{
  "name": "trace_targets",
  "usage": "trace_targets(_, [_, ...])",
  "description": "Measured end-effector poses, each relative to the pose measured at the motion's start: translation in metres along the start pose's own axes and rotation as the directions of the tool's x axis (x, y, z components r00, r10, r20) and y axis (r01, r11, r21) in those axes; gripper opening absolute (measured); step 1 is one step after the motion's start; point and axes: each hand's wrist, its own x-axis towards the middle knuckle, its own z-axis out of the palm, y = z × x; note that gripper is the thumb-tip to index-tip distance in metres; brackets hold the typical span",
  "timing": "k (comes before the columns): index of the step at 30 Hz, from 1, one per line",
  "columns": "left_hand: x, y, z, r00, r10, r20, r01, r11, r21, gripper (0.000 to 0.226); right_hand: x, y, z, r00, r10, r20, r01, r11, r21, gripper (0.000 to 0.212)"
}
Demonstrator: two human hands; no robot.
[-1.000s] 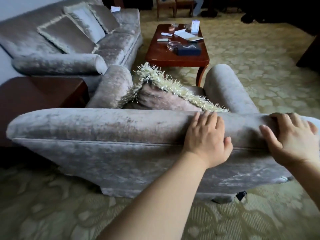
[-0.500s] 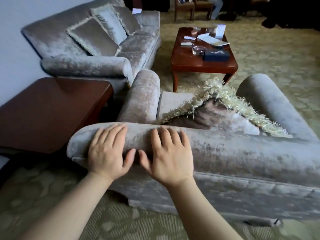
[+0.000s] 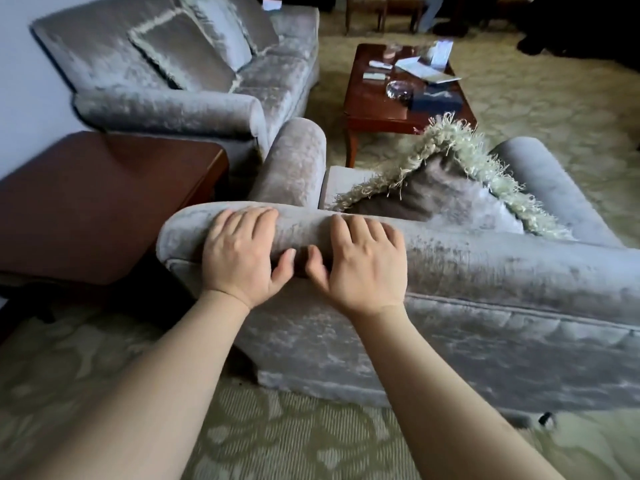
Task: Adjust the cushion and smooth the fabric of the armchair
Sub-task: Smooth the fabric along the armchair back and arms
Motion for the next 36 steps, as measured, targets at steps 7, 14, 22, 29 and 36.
trace_targets(7, [0.000,0.015,-0.009,0.987,-0.151,0.055,0.156,0.983,-0.093,0.063,-0.019,0.031,-0.023,0.970,-0.185,0.156,0.169,0.979,0.114,0.060])
trace_targets(14, [0.024,0.198,-0.004,0.999,0.041,-0.012,-0.042,0.980,-0.192,0.057,-0.067,0.241,-0.088,0.982,-0.051,0.180,0.082,0.983,-0.167,0.064])
trace_targets(22, [0.054,0.416,0.029,0.983,0.011,0.182,0.023,0.983,-0.181,0.049,-0.124,0.376,-0.102,0.995,0.007,-0.098,-0.019,0.992,-0.121,0.056])
trace_targets(29, [0.075,0.437,0.032,0.989,-0.024,0.147,0.040,0.993,-0.109,0.046,-0.104,0.401,-0.108,0.982,-0.048,-0.181,0.034,0.996,-0.081,0.050])
trace_targets(36, [0.080,0.440,0.044,0.997,0.007,0.083,0.001,0.996,-0.086,0.050,-0.095,0.411,-0.096,0.978,0.013,-0.209,-0.028,0.997,-0.068,0.040])
